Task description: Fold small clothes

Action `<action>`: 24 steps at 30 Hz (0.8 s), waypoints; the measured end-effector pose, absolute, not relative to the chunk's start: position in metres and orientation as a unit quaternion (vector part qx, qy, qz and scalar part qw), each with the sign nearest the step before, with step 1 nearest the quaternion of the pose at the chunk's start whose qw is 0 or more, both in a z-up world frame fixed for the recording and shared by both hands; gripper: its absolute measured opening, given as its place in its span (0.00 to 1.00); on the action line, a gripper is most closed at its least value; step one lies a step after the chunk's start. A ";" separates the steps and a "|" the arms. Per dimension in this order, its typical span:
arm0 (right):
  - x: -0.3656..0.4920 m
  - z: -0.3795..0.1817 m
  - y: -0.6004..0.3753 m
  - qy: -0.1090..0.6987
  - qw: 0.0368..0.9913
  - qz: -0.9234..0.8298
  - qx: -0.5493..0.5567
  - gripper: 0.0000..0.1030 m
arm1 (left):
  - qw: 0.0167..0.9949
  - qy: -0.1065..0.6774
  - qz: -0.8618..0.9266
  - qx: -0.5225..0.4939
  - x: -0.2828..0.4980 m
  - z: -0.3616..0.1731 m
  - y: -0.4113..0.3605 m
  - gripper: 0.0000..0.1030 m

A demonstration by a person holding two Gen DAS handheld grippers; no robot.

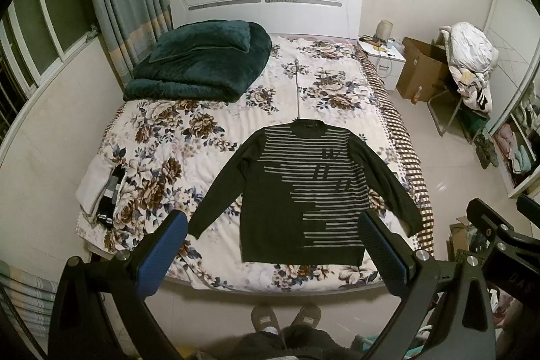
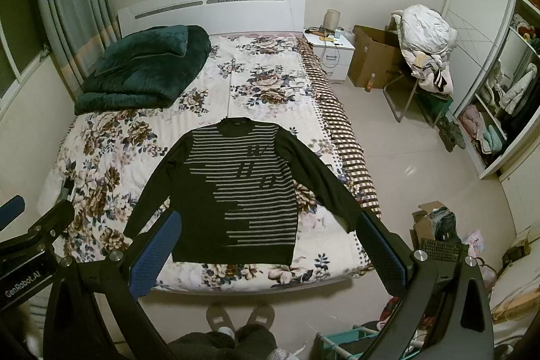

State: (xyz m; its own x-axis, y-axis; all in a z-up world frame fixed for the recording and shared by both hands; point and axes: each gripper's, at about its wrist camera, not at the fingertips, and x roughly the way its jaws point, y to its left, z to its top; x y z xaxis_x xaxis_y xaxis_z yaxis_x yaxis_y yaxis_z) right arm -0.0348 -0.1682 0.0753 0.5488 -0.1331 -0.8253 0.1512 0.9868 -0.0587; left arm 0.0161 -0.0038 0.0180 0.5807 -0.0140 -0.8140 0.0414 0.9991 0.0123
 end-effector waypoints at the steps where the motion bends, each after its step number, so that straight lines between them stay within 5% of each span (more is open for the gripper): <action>1: -0.035 0.075 -0.168 0.468 0.880 -0.081 0.010 1.00 | 0.889 0.458 -0.016 0.015 0.017 0.019 -0.004 1.00; 24: -0.037 0.077 -0.168 0.464 0.882 -0.081 0.010 1.00 | 0.890 0.455 -0.016 0.014 0.017 0.021 -0.006 1.00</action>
